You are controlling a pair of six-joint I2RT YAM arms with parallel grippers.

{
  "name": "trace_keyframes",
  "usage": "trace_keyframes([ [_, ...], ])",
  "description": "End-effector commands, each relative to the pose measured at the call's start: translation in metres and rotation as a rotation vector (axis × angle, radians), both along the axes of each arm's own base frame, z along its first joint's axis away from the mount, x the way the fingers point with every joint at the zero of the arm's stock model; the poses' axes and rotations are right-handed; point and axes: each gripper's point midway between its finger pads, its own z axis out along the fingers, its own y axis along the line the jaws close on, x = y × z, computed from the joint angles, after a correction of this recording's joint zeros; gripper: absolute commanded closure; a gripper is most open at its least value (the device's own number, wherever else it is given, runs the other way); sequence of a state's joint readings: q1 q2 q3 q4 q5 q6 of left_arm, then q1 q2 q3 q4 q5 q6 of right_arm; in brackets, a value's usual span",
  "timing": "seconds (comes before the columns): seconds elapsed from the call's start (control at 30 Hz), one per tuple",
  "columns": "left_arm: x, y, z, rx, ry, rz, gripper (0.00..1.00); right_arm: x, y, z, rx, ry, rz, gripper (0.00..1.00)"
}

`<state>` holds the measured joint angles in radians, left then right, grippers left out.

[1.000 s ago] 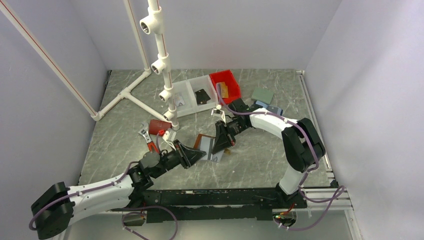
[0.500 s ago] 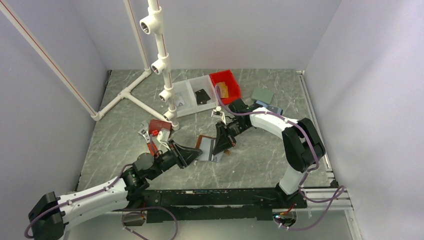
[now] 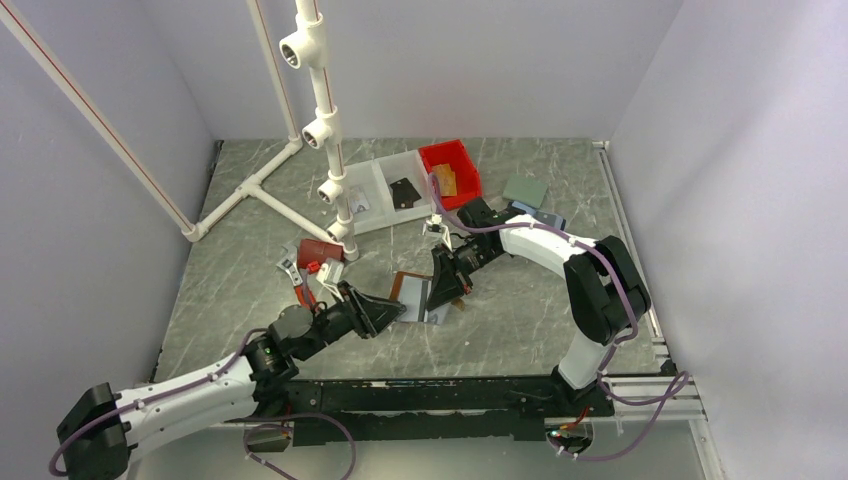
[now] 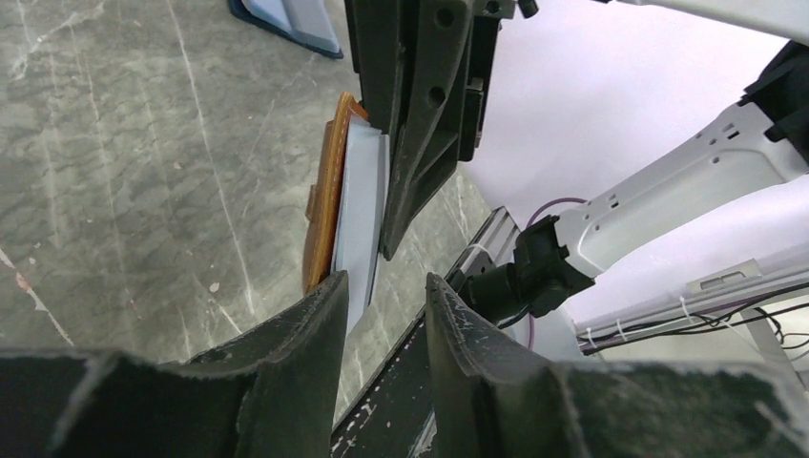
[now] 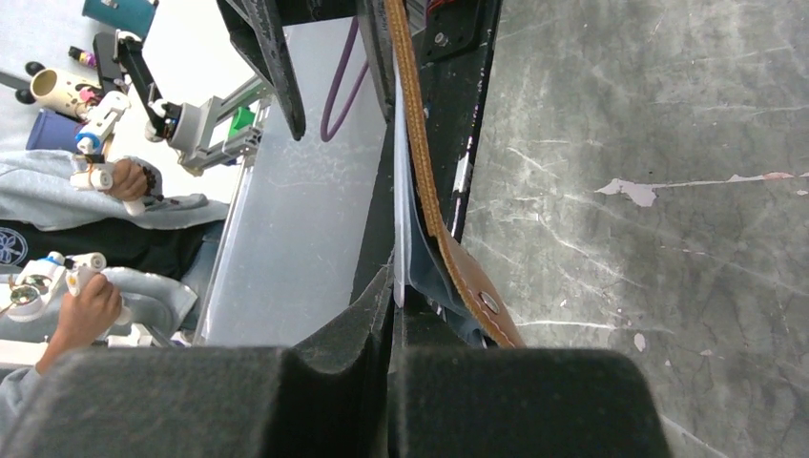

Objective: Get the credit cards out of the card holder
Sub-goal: Remove the credit card from the card holder.

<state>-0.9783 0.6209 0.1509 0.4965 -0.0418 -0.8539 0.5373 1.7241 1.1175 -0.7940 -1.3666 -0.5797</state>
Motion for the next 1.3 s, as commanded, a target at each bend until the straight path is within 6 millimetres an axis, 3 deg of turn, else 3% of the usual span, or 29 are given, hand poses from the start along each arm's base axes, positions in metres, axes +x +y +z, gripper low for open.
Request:
trace_keyframes([
  [0.0, 0.004, -0.002, 0.012, 0.011, -0.007, 0.01, 0.58, 0.005, 0.005, 0.019, 0.079, -0.05, 0.016, 1.0],
  [0.5, 0.007, 0.0, -0.004, 0.075, 0.032, 0.032, 0.52, 0.006, 0.005, 0.012, 0.063, -0.048, 0.018, 1.0],
  [0.77, 0.008, -0.008, -0.006, 0.069, 0.034, 0.008, 0.55, 0.005, 0.006, 0.011, 0.065, -0.036, 0.02, 1.0],
  [0.87, 0.009, -0.01, -0.007, 0.067, 0.035, 0.004, 0.65, 0.005, 0.006, 0.011, 0.064, -0.035, 0.02, 1.0],
  [0.93, 0.009, -0.009, -0.006, 0.063, 0.034, 0.009, 0.8, 0.005, 0.006, 0.011, 0.063, -0.036, 0.02, 1.0],
  [1.07, 0.008, -0.005, -0.002, 0.041, 0.023, 0.017, 0.99, 0.007, 0.006, 0.007, 0.049, -0.032, 0.018, 1.0],
  [1.27, 0.005, 0.005, 0.0, -0.009, 0.005, 0.033, 1.0, 0.008, 0.005, -0.001, 0.024, -0.032, 0.017, 1.0],
])
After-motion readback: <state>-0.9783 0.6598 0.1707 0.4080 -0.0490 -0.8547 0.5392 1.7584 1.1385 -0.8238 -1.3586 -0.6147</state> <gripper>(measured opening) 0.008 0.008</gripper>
